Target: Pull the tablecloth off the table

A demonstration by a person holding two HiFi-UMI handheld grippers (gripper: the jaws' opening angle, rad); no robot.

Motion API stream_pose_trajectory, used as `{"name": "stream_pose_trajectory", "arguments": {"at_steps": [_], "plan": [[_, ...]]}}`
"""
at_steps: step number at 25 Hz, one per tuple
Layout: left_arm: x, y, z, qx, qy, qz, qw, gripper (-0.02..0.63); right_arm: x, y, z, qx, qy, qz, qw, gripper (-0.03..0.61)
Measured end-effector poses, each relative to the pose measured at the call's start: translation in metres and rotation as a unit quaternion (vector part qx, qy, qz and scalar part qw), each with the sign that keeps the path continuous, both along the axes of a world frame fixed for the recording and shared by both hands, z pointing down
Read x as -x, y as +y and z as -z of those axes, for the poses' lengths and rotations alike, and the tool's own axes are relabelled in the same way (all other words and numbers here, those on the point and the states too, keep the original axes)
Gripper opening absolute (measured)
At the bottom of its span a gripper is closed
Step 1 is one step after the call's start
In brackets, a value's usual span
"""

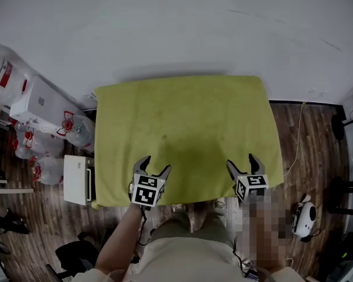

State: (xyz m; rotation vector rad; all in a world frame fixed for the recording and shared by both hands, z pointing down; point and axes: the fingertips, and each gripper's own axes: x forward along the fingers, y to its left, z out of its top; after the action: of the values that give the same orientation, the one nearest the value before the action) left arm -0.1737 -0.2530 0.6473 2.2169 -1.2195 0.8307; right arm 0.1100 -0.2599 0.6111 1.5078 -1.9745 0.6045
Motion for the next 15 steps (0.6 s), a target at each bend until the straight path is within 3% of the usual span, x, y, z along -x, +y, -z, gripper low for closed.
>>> {"name": "stream_pose_trajectory", "arguments": {"at_steps": [6,12,15], "plan": [[0.004,-0.006,-0.057,0.055,0.012,0.045,0.9974,0.319,-0.016,-0.017,-0.047,0.040,-0.005,0.005,0.999,0.373],[0.004,0.006,-0.090,0.099,-0.029,0.059,0.9929,0.319,-0.044,-0.023,-0.086,0.079,-0.009,0.004,0.997,0.380],[0.003,0.010,-0.106,0.097,-0.052,0.061,0.9921,0.319,-0.054,-0.024,-0.105,0.099,-0.004,0.012,0.995,0.380]]}}
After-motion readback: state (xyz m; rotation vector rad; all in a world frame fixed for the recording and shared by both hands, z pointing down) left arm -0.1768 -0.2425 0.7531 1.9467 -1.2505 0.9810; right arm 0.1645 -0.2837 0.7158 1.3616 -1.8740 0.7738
